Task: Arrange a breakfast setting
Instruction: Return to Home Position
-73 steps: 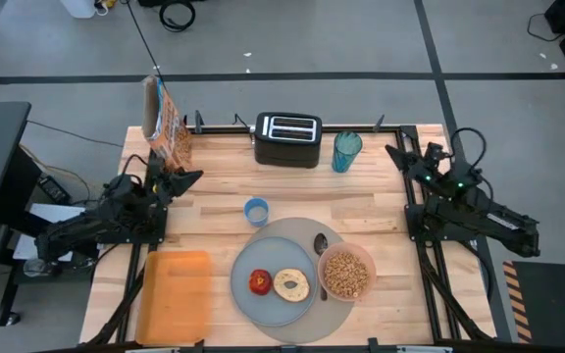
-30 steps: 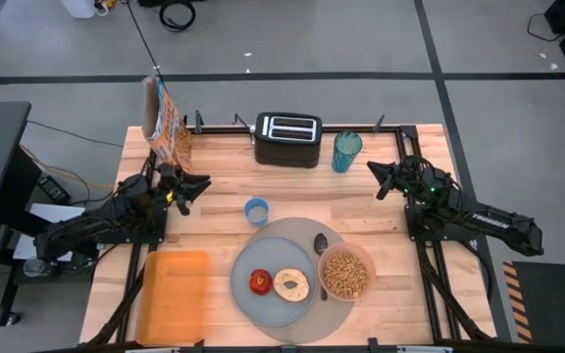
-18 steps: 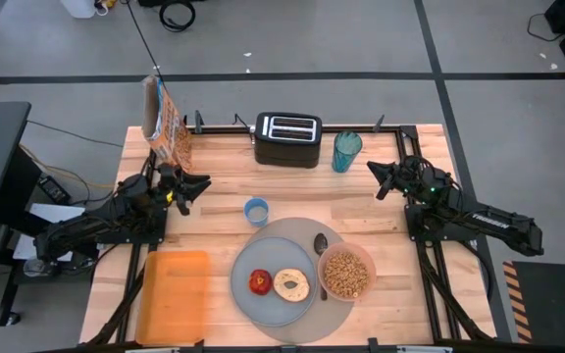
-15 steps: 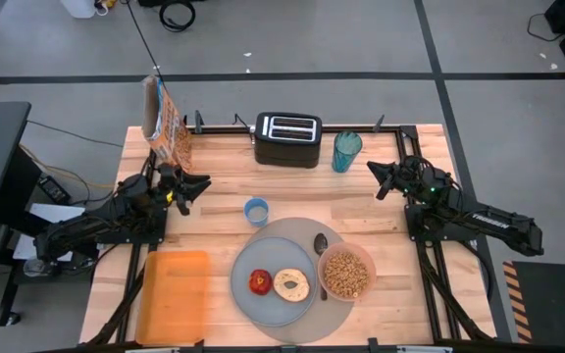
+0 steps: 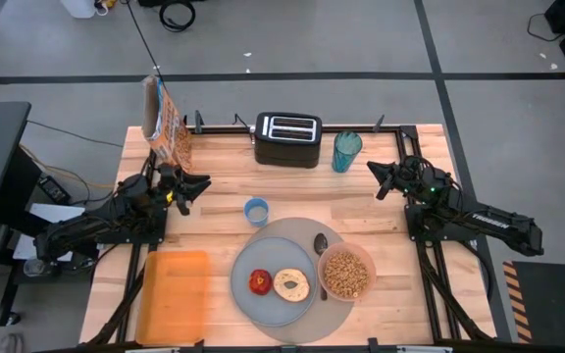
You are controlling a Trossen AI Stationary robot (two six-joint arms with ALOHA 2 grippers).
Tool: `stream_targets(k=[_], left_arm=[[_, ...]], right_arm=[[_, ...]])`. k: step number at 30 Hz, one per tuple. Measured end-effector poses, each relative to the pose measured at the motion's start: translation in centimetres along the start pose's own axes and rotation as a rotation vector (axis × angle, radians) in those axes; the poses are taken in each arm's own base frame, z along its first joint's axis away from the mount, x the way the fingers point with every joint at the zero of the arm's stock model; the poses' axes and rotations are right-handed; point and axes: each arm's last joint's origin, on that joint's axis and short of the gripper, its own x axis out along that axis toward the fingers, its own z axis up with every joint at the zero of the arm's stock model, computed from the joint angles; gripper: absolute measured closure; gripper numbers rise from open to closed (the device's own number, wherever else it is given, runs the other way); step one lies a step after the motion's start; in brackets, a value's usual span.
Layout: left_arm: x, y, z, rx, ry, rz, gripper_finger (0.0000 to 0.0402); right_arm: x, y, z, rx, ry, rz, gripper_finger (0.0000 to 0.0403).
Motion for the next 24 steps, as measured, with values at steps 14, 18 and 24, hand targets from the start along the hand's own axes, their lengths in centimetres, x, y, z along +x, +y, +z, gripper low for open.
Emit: stream_targets(k=[14,18,24], left_arm=[[0.0,0.0,0.0,0.0,0.0,0.0,0.0276],[0.0,0.0,0.0,0.0,0.0,0.0,0.0276],[0.0,0.0,0.0,0.0,0.0,0.0,0.0276]], right_arm=[[0.0,0.0,0.01,0.0,0.0,0.0,0.0389],[0.0,0.0,0.01,0.0,0.0,0.0,0.0386],[0.0,0.0,0.01,0.0,0.0,0.0,0.0386]])
